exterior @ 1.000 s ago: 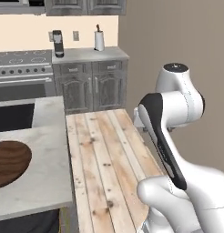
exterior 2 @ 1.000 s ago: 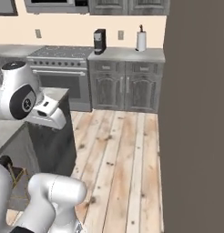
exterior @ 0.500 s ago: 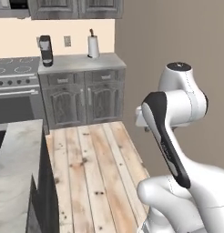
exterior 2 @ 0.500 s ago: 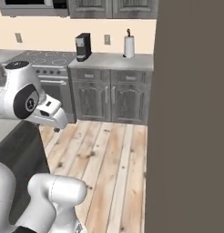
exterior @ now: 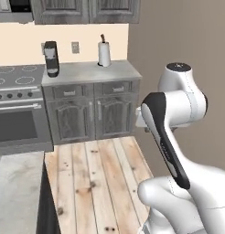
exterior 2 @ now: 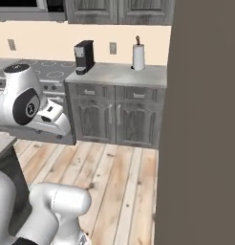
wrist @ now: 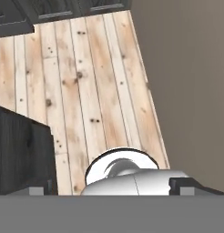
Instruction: Pick up the bowls from the cabinet and place each bowl in front of a stool on the dining counter.
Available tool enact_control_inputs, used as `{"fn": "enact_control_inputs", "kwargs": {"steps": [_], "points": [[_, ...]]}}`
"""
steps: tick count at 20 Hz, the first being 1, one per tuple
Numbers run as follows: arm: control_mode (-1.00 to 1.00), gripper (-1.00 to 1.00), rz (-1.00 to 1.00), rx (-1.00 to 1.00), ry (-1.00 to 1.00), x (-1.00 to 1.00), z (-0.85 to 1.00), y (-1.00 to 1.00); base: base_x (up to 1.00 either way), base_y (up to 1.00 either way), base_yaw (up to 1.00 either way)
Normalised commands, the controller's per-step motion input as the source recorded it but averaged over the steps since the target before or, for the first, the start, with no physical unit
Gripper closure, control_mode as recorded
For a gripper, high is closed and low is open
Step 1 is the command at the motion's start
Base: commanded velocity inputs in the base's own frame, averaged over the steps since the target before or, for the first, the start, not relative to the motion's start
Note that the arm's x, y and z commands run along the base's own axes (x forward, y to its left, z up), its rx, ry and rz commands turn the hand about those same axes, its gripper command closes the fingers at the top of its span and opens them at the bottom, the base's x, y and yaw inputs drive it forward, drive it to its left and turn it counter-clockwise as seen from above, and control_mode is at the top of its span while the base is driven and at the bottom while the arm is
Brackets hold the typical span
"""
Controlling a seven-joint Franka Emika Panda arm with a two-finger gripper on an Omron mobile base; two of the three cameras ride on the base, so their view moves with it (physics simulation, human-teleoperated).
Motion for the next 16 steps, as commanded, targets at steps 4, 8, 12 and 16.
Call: {"fn": "enact_control_inputs", "kwargs": {"steps": [4,8,12,16], "points": [[1.0,-1.0,0.0,0.0,0.0,0.0,0.0,0.0,1.0,0.0,0.23],[1.0,-1.0,0.0,0.0,0.0,0.0,0.0,0.0,1.0,0.0,0.27],[1.0,-1.0,0.0,0.0,0.0,0.0,0.0,0.0,1.0,0.0,0.45],[1.0,-1.0,0.0,0.0,0.0,0.0,0.0,0.0,0.83,-0.13,0.61]]}}
